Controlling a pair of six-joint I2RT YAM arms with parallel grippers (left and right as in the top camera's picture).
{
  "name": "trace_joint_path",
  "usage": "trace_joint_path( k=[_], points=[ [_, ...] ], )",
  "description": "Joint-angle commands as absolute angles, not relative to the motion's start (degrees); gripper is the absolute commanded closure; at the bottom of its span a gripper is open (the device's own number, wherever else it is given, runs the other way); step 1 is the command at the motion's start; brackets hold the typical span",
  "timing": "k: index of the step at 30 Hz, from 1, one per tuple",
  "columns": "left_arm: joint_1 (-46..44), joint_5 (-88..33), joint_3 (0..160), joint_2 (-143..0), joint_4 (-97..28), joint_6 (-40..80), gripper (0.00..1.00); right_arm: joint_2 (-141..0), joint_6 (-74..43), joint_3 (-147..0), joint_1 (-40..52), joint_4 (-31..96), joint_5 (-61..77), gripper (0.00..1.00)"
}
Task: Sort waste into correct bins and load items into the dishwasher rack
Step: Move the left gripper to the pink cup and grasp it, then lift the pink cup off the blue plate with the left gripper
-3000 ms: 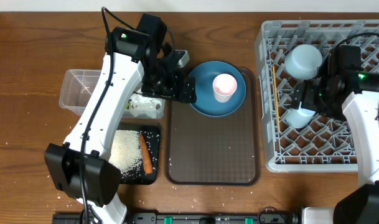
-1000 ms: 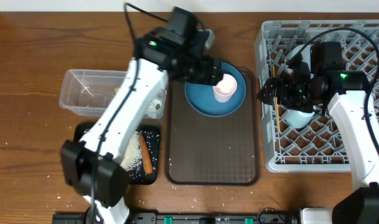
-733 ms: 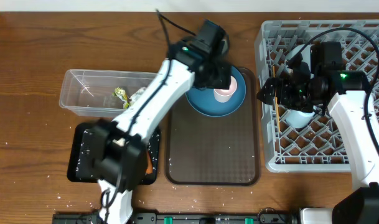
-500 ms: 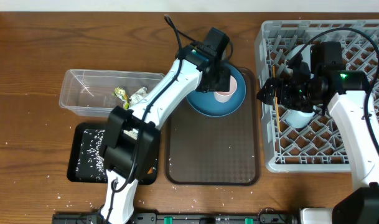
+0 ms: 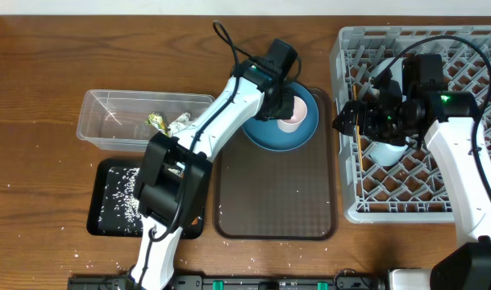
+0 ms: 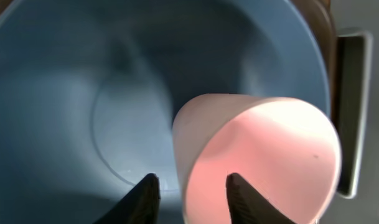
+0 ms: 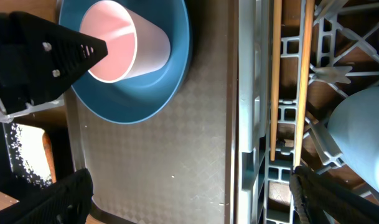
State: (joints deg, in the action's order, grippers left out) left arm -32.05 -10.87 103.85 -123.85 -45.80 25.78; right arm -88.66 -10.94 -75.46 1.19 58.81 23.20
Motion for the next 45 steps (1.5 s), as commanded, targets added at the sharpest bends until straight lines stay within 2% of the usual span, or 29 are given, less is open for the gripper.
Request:
trace_joint_path(
  k=[1, 5, 12, 15, 18, 19, 20, 28, 32, 39, 45],
  points=[
    [-32.12, -9.32, 103.28, -125.16, -45.69, 26.06, 0.65, -88.95, -11.11, -75.2, 1.48, 58.7, 23.81, 0.01],
    [-32.23, -9.34, 103.13, -125.19, -46.15, 26.06, 0.71, -88.95, -11.11, -75.2, 1.48, 58.7, 23.83, 0.01],
    [-32.45, -8.29, 102.0, -125.19, -45.87, 26.09, 0.72, -88.95, -11.11, -75.2, 1.48, 58.7, 23.81, 0.01],
    [-32.42, -8.21, 102.0, -125.19, -45.8, 26.06, 0.79, -88.95, -11.11, -75.2, 1.48, 58.7, 23.83, 0.01],
    [-32.32, -8.23, 102.0, -125.16, -45.74, 26.06, 0.81, -88.95, -11.11, -75.2, 1.48, 58.7, 23.83, 0.01],
    [-32.25, -8.27, 102.02, -125.16, -45.74, 26.06, 0.91, -88.95, -11.11, -75.2, 1.48, 58.7, 23.81, 0.01],
    [-32.08, -8.27, 102.02, -125.08, -45.76, 26.04, 0.94, -88.95, -11.11, -75.2, 1.48, 58.67, 23.83, 0.01],
    [-28.93, -8.8, 102.94, -121.1, -46.19, 26.04, 0.94, -88.95, -11.11, -75.2, 1.48, 58.7, 23.81, 0.01],
    [-25.65, -18.0, 102.96, -115.04, -47.46, 25.1, 0.94, -88.95, -11.11, -75.2, 1.48, 58.7, 23.81, 0.01],
    [-17.65, -47.79, 102.96, -105.8, -49.63, 19.25, 0.94, -88.95, -11.11, -75.2, 1.48, 58.7, 23.83, 0.01],
    [-12.78, -62.33, 102.91, -104.05, -57.43, 11.99, 0.94, -88.95, -11.11, -75.2, 1.48, 58.7, 23.83, 0.01]
  ],
)
